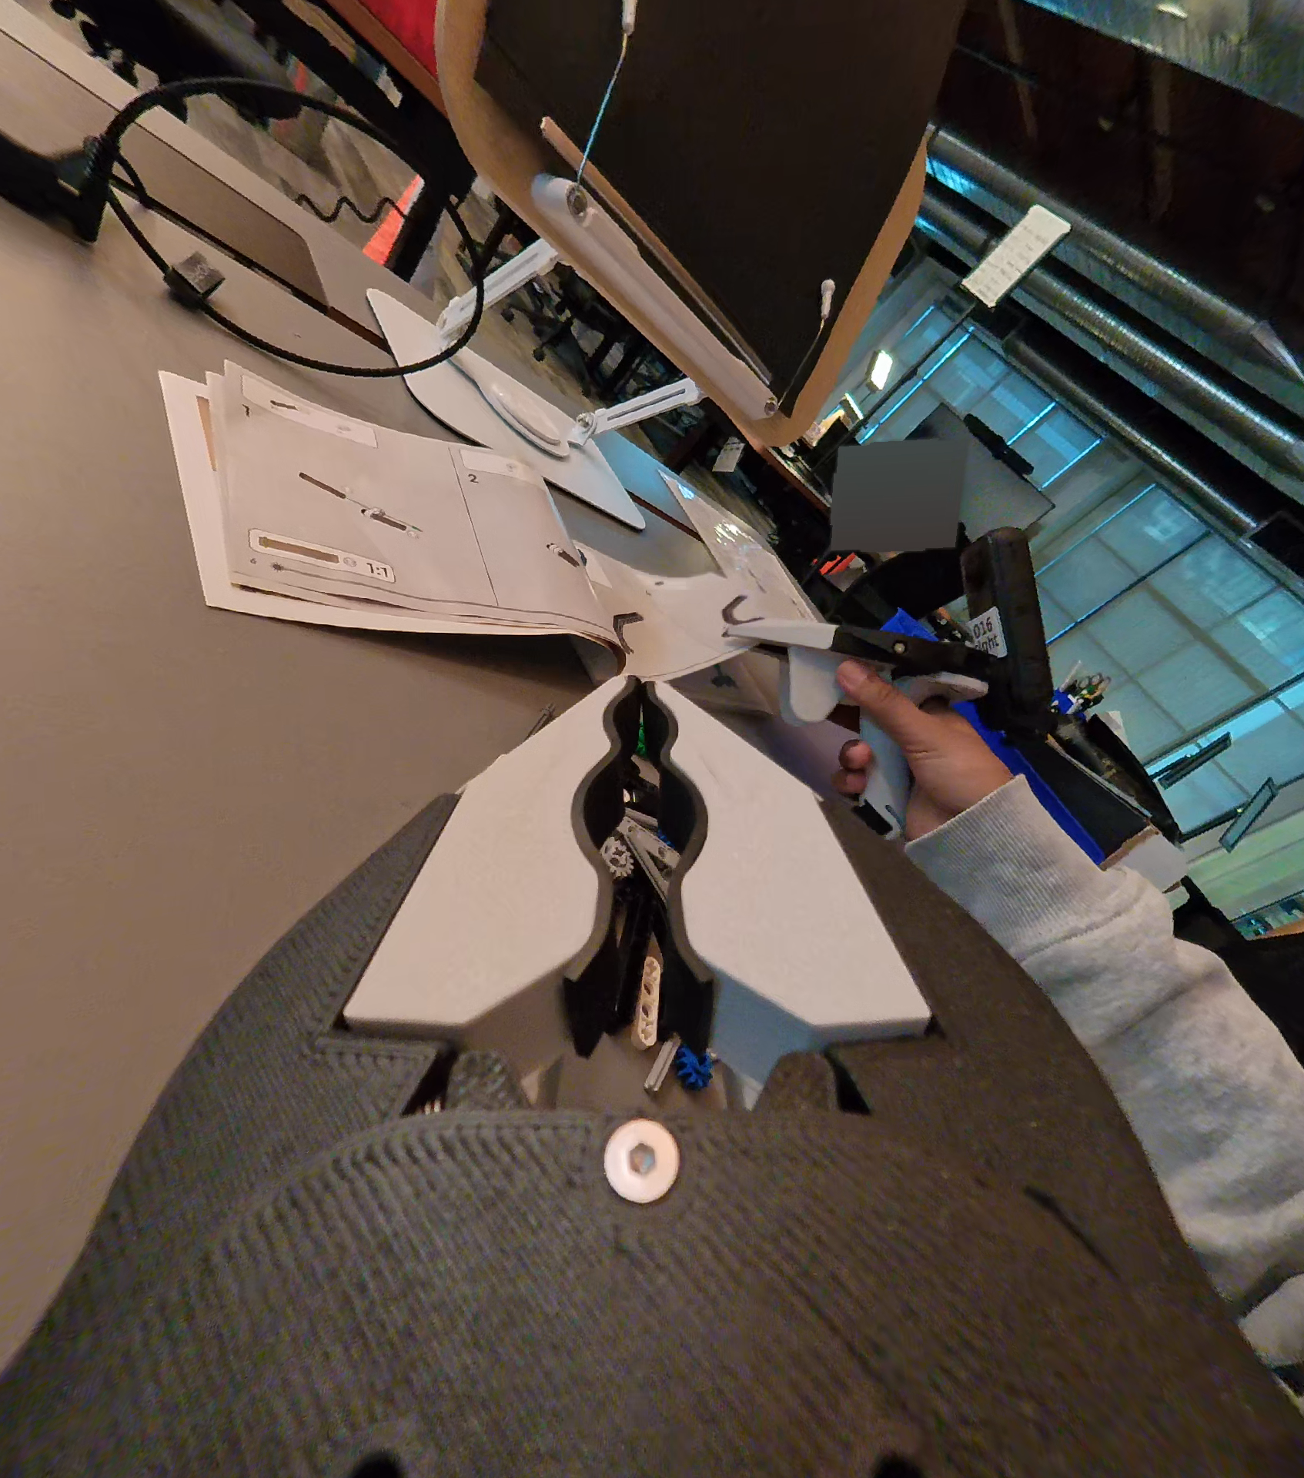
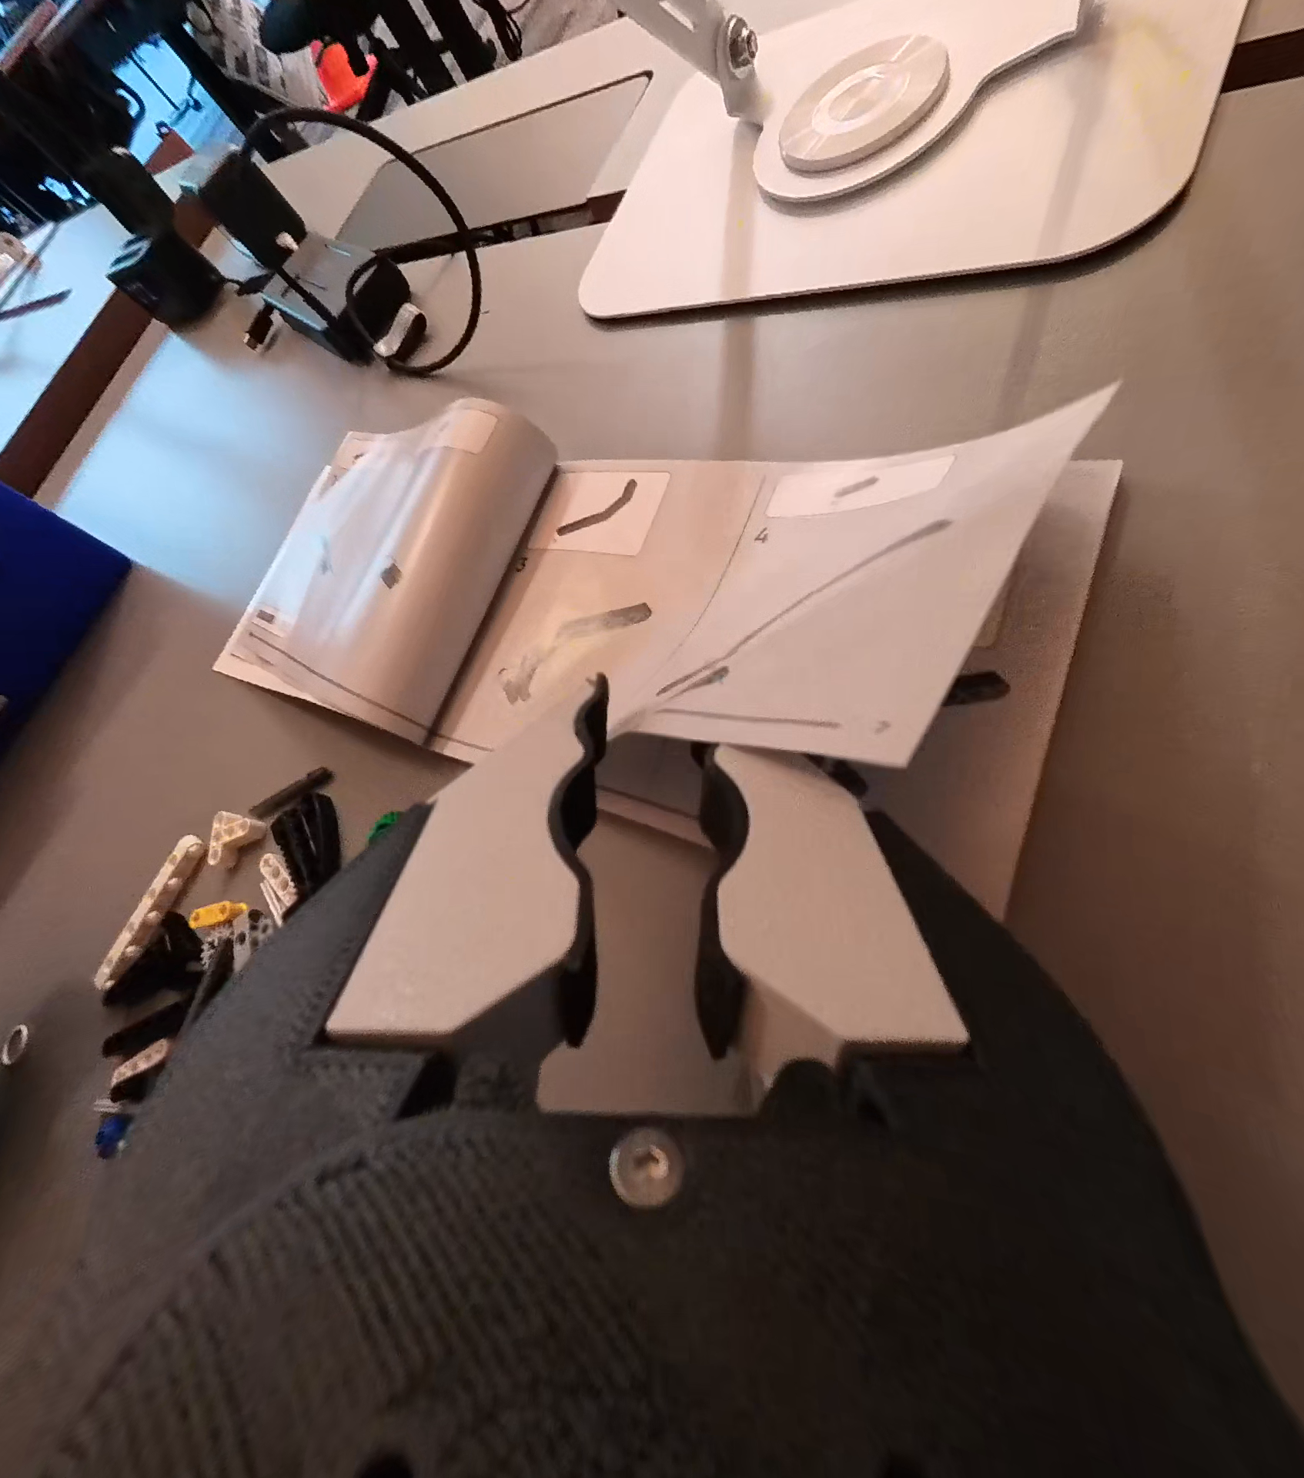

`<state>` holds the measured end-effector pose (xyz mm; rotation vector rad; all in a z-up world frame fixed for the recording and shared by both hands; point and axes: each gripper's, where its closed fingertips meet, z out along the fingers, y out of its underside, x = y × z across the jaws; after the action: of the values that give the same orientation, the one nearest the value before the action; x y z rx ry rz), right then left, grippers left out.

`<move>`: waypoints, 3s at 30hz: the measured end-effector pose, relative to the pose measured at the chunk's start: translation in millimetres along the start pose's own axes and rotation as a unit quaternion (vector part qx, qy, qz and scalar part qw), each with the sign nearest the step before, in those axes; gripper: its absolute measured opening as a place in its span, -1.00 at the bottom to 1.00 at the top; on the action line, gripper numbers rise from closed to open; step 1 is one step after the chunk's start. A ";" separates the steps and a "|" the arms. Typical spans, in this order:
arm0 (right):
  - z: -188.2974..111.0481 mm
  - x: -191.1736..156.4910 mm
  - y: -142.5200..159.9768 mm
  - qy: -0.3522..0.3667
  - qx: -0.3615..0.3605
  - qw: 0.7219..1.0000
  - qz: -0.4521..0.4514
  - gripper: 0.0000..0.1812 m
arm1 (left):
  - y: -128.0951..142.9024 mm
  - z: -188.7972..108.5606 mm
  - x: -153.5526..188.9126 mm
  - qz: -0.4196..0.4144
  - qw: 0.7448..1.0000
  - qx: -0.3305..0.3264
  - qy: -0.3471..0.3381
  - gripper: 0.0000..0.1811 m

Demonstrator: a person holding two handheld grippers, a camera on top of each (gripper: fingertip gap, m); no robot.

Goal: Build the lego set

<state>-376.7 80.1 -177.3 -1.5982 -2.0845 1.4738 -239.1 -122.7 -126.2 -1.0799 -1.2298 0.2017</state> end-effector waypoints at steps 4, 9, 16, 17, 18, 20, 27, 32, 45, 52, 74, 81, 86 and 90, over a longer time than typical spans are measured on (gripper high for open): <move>-1.0 0.3 2.2 -0.008 0.000 1.000 0.006 -0.85 | 1.3 0.7 0.5 0.003 1.000 -0.002 0.000 -1.00; 0.0 0.7 4.1 -0.011 0.002 1.000 0.010 -0.90 | 1.4 0.5 0.9 0.004 1.000 -0.003 0.000 -1.00; 1.1 2.2 4.8 -0.001 0.000 1.000 0.006 -0.96 | 2.5 0.9 1.3 0.001 1.000 -0.006 0.003 -1.00; 1.3 2.6 4.9 -0.001 0.000 1.000 0.007 -0.96 | 2.4 0.8 1.2 0.001 1.000 -0.006 0.003 -1.00; 1.5 2.9 5.2 -0.001 -0.001 1.000 0.008 -0.96 | 2.3 0.8 1.2 0.000 1.000 -0.005 0.003 -1.00; 1.7 3.7 5.8 0.001 -0.002 1.000 0.008 -0.96 | 2.0 0.6 0.9 -0.001 1.000 -0.005 0.003 -1.00; 2.2 5.7 6.6 0.005 -0.003 1.000 0.011 -0.94 | 2.1 0.7 0.6 -0.003 1.000 -0.005 0.004 -1.00; 1.0 9.7 6.5 0.016 -0.001 1.000 0.016 -0.66 | 1.9 0.6 0.5 -0.004 1.000 -0.005 0.005 -1.00; -27.3 19.9 -23.1 -0.035 0.105 0.988 0.111 -0.77 | -3.4 -1.1 8.2 -0.004 1.000 0.010 0.027 -1.00; -32.6 21.4 -25.9 -0.040 0.117 0.986 0.110 -1.00 | -8.5 -2.9 13.6 0.001 0.999 0.025 0.040 -1.00; -38.3 4.0 -32.1 -0.054 0.116 0.988 0.083 -1.00 | -4.9 -1.3 8.3 -0.008 0.999 0.015 0.030 -1.00; -39.2 1.9 -33.8 -0.053 0.115 0.989 0.078 -1.00 | -4.8 -1.4 7.7 -0.008 0.999 0.014 0.028 -1.00; -38.2 1.5 -30.9 -0.044 0.103 0.992 0.064 -1.00 | -4.9 -1.5 7.6 -0.008 0.999 0.014 0.028 -1.00; -37.2 2.0 -25.4 -0.038 0.088 0.994 0.053 -1.00 | -4.6 -1.4 7.6 -0.007 1.000 0.014 0.027 -1.00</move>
<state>-372.0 105.2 -140.2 -1.6332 -1.8719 1.7245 -236.9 -120.9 -117.6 -1.0462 -1.1830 0.1769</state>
